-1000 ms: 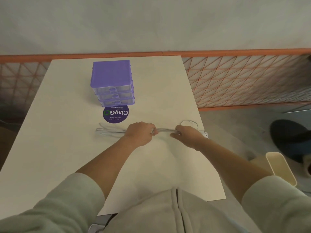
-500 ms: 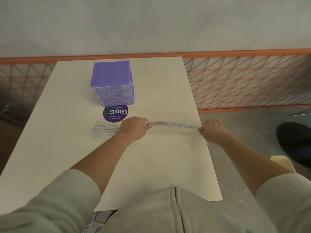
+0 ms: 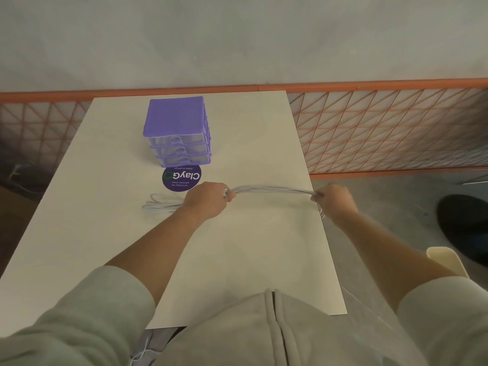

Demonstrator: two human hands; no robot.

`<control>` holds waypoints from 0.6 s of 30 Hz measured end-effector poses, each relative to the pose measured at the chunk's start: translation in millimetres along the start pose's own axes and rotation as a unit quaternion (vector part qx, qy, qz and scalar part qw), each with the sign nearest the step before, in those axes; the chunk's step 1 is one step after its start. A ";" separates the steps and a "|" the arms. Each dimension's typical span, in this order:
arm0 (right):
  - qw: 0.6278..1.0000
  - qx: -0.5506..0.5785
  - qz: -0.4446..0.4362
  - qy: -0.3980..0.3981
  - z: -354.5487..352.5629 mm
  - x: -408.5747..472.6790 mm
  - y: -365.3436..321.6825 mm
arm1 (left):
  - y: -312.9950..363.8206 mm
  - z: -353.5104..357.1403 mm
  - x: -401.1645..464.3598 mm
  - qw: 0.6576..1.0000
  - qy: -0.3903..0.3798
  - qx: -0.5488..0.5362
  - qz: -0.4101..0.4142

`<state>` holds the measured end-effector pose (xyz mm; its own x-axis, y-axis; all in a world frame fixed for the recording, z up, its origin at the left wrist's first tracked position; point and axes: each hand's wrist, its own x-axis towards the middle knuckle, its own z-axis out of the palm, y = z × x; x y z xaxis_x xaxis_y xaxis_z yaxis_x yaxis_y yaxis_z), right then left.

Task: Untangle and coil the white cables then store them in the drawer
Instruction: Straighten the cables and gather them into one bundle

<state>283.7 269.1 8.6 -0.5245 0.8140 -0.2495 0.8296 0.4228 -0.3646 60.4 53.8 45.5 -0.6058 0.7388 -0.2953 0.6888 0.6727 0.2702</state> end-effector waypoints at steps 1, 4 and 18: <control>0.999 -0.010 0.010 -0.030 2.7 -0.9 -1.2 | 0.0 -0.5 -0.5 1.000 -0.002 0.001 0.000; 0.987 -0.133 0.000 -0.087 11.8 -7.2 -13.1 | -0.6 -2.4 -2.4 1.000 -0.005 0.004 0.008; 0.956 -0.079 -0.273 -0.069 63.4 -32.8 -147.0 | -18.5 -14.4 -15.6 0.997 -0.013 -0.029 0.064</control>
<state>166.9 155.0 13.5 -0.8990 0.3989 -0.1809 0.4377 0.8337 -0.3367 51.3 30.5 58.3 -0.5033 0.8178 -0.2789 0.7352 0.5749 0.3590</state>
